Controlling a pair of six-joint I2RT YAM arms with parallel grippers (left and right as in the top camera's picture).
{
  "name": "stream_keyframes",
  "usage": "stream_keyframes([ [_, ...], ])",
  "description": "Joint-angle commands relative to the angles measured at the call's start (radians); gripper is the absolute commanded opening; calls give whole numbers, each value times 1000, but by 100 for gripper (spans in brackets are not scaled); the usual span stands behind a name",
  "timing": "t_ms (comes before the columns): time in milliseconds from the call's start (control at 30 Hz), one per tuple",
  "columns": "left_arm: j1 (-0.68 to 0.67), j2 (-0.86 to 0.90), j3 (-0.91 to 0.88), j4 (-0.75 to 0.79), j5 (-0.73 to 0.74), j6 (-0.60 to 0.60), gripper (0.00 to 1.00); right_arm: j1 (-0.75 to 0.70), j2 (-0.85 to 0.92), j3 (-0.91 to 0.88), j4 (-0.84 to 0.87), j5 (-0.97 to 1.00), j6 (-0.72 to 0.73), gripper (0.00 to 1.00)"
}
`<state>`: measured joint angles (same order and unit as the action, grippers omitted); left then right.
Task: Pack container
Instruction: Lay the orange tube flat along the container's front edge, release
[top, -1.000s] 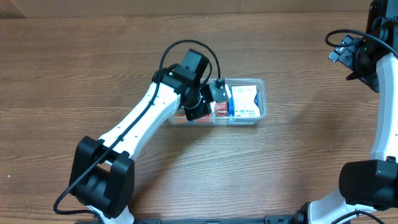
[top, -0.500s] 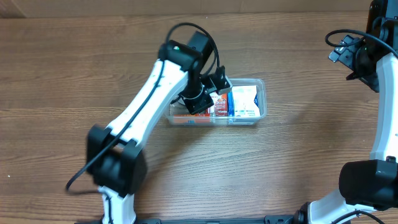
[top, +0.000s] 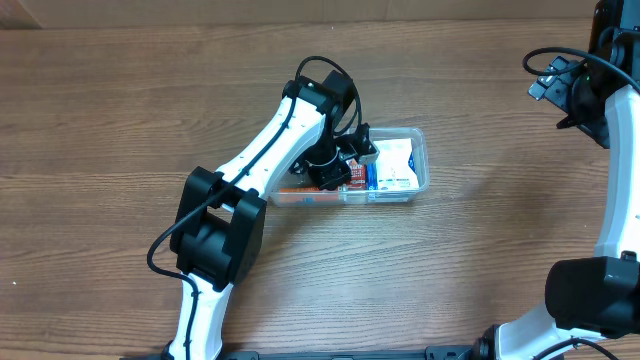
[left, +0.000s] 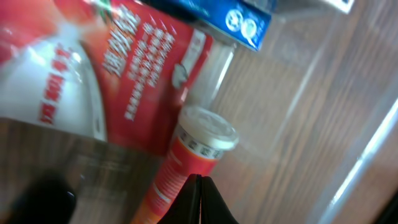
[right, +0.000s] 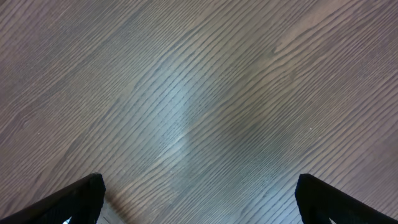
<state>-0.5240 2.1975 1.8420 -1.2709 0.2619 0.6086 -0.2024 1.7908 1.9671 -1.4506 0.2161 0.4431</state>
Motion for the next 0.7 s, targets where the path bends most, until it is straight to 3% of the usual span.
stream_keyframes([
  [0,-8,13,12,35,26,24,4,-1,-8,13,5,8,-5,100],
  [667,-45,106,10,62,19,88,4,-1,-8,13,5,8,-5,100],
])
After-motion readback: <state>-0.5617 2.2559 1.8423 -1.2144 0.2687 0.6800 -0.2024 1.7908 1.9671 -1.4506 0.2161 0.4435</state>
